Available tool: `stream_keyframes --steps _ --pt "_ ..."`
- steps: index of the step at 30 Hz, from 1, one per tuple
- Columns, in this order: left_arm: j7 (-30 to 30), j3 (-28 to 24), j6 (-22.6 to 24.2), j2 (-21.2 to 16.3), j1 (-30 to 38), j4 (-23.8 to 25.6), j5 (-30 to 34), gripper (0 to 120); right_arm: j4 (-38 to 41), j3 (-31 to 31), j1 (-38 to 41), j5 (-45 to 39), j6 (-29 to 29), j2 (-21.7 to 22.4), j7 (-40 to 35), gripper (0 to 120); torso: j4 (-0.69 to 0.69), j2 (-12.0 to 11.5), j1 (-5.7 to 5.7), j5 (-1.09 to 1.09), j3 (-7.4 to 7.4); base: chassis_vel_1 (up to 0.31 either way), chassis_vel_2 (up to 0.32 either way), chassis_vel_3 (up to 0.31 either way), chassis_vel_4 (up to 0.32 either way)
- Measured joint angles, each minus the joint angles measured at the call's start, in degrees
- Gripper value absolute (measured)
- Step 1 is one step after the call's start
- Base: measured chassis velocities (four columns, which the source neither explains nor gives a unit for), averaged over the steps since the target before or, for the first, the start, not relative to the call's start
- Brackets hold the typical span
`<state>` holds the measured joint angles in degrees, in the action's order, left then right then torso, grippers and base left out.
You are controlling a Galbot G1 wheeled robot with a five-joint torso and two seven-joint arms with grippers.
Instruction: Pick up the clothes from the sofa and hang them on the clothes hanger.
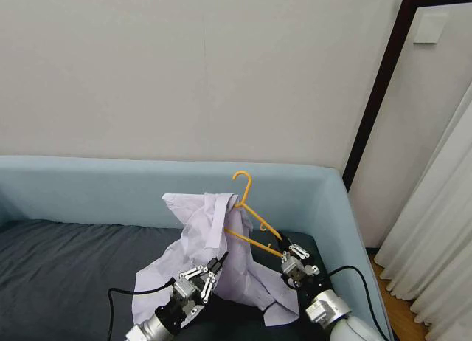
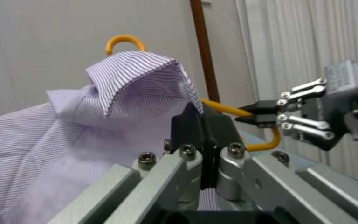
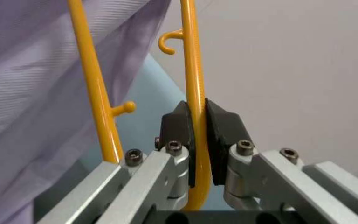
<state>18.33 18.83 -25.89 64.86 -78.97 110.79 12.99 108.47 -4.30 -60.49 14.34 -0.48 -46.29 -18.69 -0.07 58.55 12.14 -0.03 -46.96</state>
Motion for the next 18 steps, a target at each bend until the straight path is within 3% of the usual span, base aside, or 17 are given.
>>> stream_keyframes --steps 6,18 --pt "-3.13 1.30 1.04 -0.82 1.93 0.42 0.45 0 -3.21 3.69 -1.77 9.29 3.03 0.79 1.67 5 -0.01 0.00 0.00 0.00 0.00 0.000 0.000 0.000 0.000" --pt "-4.54 2.49 2.86 -3.00 4.24 0.92 2.81 0 -5.73 3.55 -2.54 16.70 7.19 0.10 4.70 5 0.00 0.00 0.00 0.00 0.00 0.000 0.000 0.000 0.000"
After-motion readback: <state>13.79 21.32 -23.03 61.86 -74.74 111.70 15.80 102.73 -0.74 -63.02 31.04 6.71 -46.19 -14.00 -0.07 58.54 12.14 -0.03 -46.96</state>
